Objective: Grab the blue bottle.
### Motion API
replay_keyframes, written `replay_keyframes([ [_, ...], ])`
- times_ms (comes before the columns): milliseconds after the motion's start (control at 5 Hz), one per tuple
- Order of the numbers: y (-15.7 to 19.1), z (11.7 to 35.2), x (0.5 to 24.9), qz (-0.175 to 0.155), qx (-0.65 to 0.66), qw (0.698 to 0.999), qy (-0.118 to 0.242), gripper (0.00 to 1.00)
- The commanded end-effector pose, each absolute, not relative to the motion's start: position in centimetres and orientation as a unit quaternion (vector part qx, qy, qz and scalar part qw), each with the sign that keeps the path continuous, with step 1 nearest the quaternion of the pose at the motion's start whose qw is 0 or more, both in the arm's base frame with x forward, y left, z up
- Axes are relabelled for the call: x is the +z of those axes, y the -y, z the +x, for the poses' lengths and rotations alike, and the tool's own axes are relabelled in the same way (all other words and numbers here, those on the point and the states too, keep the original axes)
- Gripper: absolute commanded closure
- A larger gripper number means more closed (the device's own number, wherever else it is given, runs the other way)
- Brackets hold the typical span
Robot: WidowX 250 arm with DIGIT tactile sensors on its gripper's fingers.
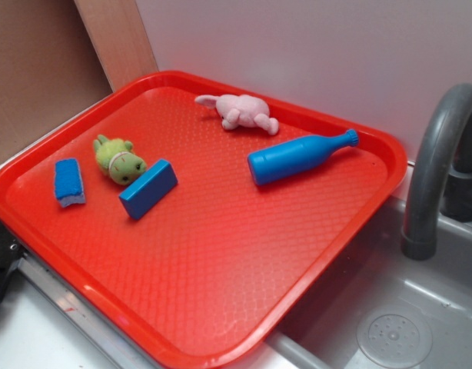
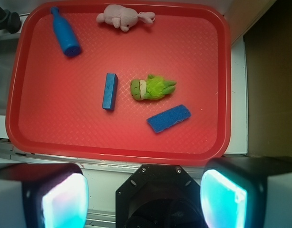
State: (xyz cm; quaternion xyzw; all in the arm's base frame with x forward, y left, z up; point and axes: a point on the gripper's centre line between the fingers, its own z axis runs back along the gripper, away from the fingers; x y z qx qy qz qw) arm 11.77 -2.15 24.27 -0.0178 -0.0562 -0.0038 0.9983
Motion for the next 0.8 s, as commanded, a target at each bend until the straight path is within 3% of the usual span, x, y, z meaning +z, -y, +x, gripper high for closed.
replay_keyframes([
  [0, 2.1, 11.8, 24.3, -0.018, -0.004, 0.998, 0.056, 0.00],
  [400, 3.3, 17.9, 24.6, -0.036, -0.099, 0.991, 0.079, 0.00],
  [600, 5.7, 21.2, 25.1, -0.056, -0.133, 0.985, 0.096, 0.00],
])
